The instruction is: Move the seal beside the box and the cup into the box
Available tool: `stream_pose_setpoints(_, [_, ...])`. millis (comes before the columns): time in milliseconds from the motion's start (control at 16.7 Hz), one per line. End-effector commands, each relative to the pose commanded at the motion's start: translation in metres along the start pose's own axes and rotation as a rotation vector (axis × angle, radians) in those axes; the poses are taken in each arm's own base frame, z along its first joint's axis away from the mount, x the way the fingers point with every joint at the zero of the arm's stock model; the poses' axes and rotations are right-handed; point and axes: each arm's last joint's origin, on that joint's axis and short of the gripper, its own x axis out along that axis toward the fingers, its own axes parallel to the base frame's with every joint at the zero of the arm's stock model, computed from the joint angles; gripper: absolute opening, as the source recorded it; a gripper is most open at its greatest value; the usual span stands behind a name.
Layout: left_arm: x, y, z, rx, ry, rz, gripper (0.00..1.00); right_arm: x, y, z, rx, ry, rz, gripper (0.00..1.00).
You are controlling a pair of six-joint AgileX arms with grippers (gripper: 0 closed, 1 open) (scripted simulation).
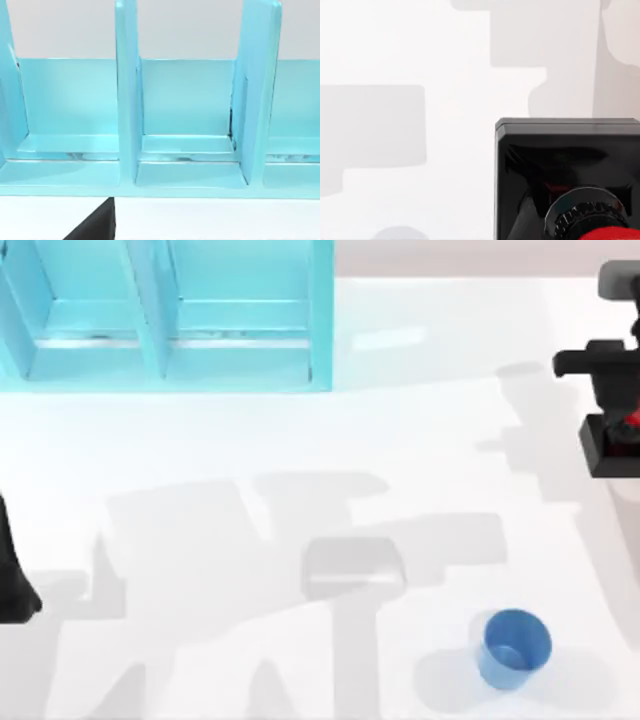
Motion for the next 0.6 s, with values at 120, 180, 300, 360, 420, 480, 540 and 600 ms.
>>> stream_pose_setpoints(120, [0.000, 0.000, 0.000, 0.000, 0.000, 0.000, 1.00, -0.001, -0.011, -0.002, -0.001, -0.005, -0.003, 0.00])
stream_pose_setpoints(180, [0.000, 0.000, 0.000, 0.000, 0.000, 0.000, 1.00, -0.001, -0.011, -0.002, -0.001, -0.005, -0.003, 0.00])
stream_pose_setpoints(300, [0.000, 0.000, 0.000, 0.000, 0.000, 0.000, 1.00, -0.001, -0.011, -0.002, -0.001, -0.005, -0.003, 0.00])
stream_pose_setpoints(360, [0.000, 0.000, 0.000, 0.000, 0.000, 0.000, 1.00, 0.001, -0.009, -0.001, -0.003, 0.000, -0.005, 0.00])
stream_pose_setpoints(420, [0.000, 0.000, 0.000, 0.000, 0.000, 0.000, 1.00, 0.001, -0.009, -0.001, -0.003, 0.000, -0.005, 0.00])
stream_pose_setpoints(480, [0.000, 0.000, 0.000, 0.000, 0.000, 0.000, 1.00, 0.005, -0.010, -0.001, -0.002, -0.001, -0.005, 0.00])
stream_pose_setpoints(540, [0.000, 0.000, 0.000, 0.000, 0.000, 0.000, 1.00, 0.010, -0.010, -0.001, -0.002, -0.002, -0.005, 0.00])
stream_pose_setpoints(600, [0.000, 0.000, 0.000, 0.000, 0.000, 0.000, 1.00, 0.017, -0.010, -0.001, -0.001, -0.004, -0.004, 0.00])
